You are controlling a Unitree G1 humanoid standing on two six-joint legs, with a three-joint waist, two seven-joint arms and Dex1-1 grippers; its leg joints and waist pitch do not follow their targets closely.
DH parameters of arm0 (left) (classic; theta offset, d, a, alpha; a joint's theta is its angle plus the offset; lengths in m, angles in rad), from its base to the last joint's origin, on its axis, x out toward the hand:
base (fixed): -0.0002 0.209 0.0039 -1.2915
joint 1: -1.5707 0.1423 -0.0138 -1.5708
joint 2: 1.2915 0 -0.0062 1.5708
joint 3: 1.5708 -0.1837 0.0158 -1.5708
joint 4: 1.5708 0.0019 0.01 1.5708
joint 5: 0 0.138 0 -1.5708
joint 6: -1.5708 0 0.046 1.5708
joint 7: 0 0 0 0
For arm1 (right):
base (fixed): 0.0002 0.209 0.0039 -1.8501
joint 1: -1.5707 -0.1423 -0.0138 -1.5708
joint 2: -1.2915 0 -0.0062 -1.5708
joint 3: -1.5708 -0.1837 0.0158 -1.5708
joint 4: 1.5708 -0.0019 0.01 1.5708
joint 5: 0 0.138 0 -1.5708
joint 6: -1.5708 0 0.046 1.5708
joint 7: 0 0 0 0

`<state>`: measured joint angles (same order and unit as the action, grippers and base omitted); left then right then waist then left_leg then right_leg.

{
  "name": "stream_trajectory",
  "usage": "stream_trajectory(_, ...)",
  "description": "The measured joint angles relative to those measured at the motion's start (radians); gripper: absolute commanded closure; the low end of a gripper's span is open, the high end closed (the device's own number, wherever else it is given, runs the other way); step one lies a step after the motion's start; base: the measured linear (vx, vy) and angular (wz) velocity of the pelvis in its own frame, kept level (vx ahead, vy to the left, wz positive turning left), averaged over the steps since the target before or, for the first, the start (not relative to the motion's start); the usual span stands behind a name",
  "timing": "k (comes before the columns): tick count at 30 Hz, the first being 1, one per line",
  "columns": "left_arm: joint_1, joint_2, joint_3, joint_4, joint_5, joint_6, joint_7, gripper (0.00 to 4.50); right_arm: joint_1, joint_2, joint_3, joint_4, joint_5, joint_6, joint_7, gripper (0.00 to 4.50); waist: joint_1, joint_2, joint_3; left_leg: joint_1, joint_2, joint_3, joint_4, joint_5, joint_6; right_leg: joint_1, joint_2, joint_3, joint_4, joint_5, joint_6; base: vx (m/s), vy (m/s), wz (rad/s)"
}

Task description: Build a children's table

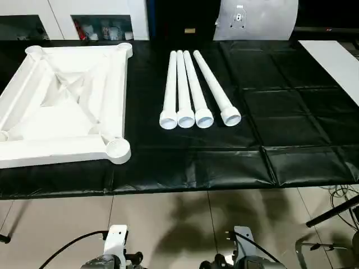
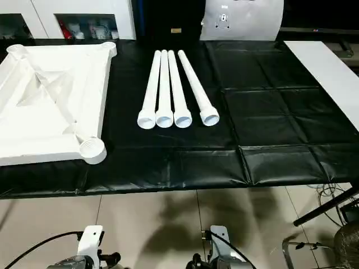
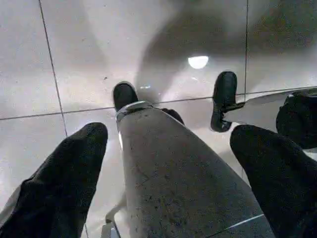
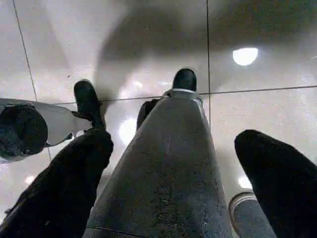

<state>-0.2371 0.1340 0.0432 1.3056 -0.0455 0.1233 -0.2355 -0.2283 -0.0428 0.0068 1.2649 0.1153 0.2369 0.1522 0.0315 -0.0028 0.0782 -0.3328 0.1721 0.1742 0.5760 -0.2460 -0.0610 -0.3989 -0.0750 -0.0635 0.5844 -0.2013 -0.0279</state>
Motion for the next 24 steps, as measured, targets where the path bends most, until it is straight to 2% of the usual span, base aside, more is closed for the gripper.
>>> stream_trajectory(7, 0.0, 0.0, 0.0, 0.0, 0.0, 0.0, 0.0, 0.05, 0.0, 0.0, 0.0, 0.0, 0.0, 0.0, 0.0, 0.0, 0.0, 0.0, 0.0, 0.0, 0.0, 0.0, 0.0, 0.0, 0.0, 0.0, 0.0, 0.0, 0.0, 0.0, 0.0, 0.0, 0.0, 0.0)
stream_trajectory(11, -0.041, -0.009, 0.0, 0.006, 0.024, 0.067, 0.114, 0.05, -0.011, -0.003, -0.04, 0.036, -0.013, -0.057, -0.123, 0.0, 0.006, -0.003, -0.005, 0.0, 0.0, 0.0, 0.003, 0.0, 0.0, 0.0, -0.001, 0.0, 0.004, 0.0, -0.001, 0.0, 0.0, 0.0)
stream_trajectory(16, -0.042, -0.029, 0.0, 0.007, 0.03, 0.062, 0.134, 0.05, -0.012, -0.015, -0.045, 0.046, -0.015, -0.076, -0.119, 0.0, 0.003, -0.007, -0.007, 0.0, 0.001, 0.0, 0.009, 0.0, 0.0, 0.0, -0.001, 0.0, 0.011, 0.0, -0.001, 0.0, 0.0, 0.0)
stream_trajectory(20, -0.01, 0.008, 0.032, -0.005, 0.015, -0.018, 0.132, 0.05, -0.013, -0.004, -0.012, 0.046, -0.064, -0.15, -0.076, 0.0, 0.003, -0.012, -0.01, 0.0, 0.002, -0.001, 0.01, 0.0, -0.004, 0.0, 0.0, -0.001, 0.013, 0.0, 0.0, 0.0, 0.0, 0.0)
stream_trajectory(24, 0.005, 0.031, 0.058, -0.056, -0.003, -0.069, 0.105, 0.05, -0.012, -0.002, -0.001, 0.04, -0.087, -0.244, -0.048, 0.0, 0.012, -0.01, -0.008, -0.001, 0.002, -0.001, 0.012, 0.0, -0.004, 0.0, -0.001, 0.0, 0.013, 0.0, -0.001, 0.0, 0.0, 0.0)
